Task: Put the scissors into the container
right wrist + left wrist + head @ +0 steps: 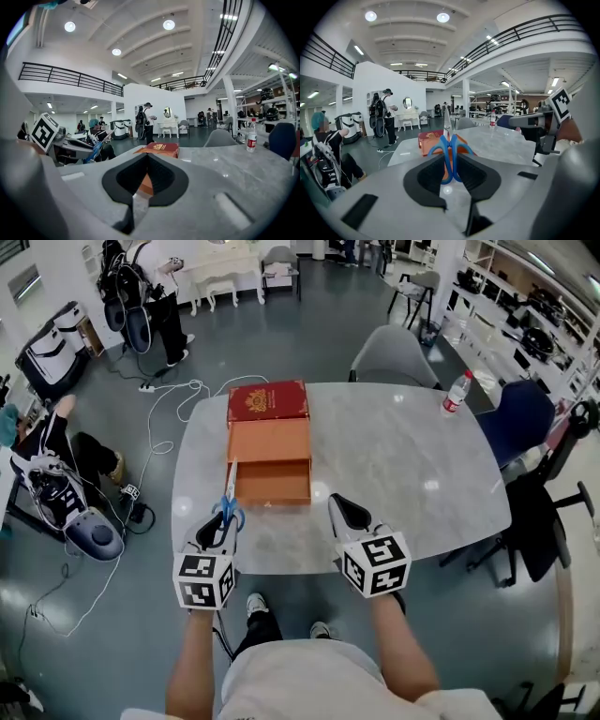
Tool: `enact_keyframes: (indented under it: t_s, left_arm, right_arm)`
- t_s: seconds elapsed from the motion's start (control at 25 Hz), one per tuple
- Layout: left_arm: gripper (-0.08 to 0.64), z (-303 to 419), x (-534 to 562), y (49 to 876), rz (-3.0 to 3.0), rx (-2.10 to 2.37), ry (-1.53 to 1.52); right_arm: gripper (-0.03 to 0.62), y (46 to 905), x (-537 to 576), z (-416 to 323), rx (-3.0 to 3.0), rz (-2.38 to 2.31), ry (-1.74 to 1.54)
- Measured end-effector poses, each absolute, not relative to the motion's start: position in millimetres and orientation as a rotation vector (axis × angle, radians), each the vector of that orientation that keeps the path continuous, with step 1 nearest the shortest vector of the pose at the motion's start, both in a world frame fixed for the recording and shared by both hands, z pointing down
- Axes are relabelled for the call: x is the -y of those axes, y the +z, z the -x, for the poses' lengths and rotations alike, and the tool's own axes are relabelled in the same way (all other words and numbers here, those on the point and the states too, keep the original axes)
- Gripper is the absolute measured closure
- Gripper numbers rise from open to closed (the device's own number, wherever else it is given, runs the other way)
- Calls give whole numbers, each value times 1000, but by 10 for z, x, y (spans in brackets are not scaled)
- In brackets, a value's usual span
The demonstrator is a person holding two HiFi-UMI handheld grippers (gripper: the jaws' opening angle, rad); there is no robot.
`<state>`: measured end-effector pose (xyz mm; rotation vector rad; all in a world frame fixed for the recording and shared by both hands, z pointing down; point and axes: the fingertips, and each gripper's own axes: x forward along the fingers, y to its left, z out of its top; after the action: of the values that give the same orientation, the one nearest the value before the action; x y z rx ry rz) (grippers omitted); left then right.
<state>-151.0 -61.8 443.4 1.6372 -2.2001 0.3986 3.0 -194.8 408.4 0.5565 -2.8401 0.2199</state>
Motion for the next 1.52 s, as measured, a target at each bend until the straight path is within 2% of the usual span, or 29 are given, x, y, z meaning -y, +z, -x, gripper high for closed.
enact_keyframes:
  t_s: [0.64,1.52]
  left_arm:
    - [480,2270,1205,4827,-1981,1862,702]
    - [480,2220,1853,5526,-2301,1250,1263]
  right_arm:
    - [588,4146,2068,850,2759,-791,215]
    - [588,4438,2295,900,2634,-1114,291]
